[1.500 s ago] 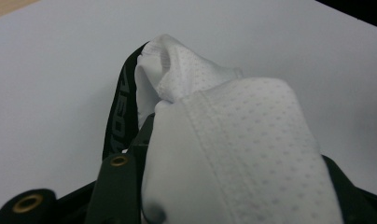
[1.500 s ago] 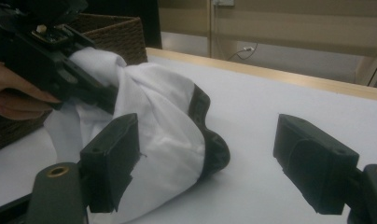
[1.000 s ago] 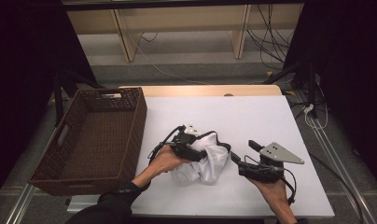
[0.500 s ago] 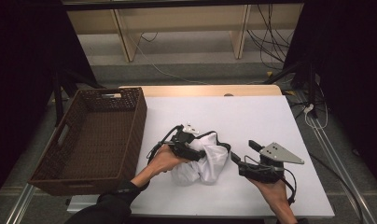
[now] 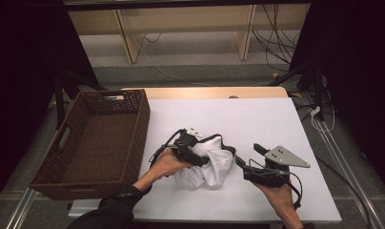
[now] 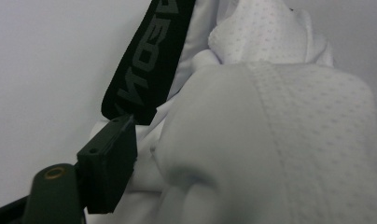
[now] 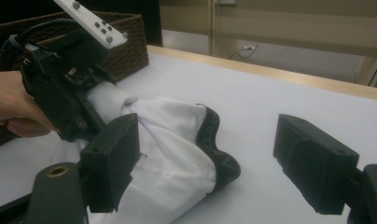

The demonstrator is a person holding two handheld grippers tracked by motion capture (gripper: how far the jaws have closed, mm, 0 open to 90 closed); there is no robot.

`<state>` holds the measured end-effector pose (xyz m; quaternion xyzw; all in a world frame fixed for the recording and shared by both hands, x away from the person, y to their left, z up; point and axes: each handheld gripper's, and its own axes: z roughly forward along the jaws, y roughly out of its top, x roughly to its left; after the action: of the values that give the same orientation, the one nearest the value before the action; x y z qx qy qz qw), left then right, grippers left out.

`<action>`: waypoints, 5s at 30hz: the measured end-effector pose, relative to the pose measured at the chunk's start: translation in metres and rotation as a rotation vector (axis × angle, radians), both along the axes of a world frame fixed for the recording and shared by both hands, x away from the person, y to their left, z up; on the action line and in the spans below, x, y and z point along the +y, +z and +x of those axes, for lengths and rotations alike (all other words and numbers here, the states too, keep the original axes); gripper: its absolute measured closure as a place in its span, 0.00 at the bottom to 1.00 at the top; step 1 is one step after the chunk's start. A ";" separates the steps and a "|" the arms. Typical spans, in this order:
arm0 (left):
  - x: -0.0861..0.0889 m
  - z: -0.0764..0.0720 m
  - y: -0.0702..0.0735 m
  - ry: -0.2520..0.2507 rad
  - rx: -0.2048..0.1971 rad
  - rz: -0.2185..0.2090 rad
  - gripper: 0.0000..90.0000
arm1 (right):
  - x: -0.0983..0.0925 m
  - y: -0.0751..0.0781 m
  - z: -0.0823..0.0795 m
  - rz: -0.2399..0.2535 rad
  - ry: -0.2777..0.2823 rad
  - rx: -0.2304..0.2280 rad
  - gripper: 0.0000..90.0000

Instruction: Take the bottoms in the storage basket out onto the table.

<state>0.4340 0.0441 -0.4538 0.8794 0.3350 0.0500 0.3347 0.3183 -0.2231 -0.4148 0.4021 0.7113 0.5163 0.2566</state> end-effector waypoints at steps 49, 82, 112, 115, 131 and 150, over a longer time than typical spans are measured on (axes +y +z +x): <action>0.053 -0.012 0.041 0.145 -0.095 -0.195 0.11 | 0.000 0.000 0.000 -0.006 0.005 -0.001 0.26; 0.075 -0.045 0.044 0.166 -0.248 -0.377 0.09 | 0.001 0.000 -0.001 -0.006 0.006 0.000 0.26; 0.092 -0.064 0.041 0.179 -0.299 -0.455 0.02 | 0.003 -0.001 -0.002 -0.011 0.016 0.005 0.26; 0.093 -0.065 0.039 0.188 -0.298 -0.450 0.00 | 0.003 -0.001 -0.002 -0.012 0.014 0.005 0.26; 0.091 -0.079 0.036 0.210 -0.368 -0.455 0.00 | 0.004 -0.002 -0.002 -0.012 0.014 0.007 0.26; 0.097 -0.073 0.036 0.219 -0.343 -0.462 0.00 | 0.004 -0.002 -0.001 -0.013 0.016 0.005 0.26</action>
<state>0.3612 0.1415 -0.4178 0.7174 0.3688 0.1559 0.5701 0.3169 -0.2189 -0.4169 0.3961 0.7186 0.5125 0.2533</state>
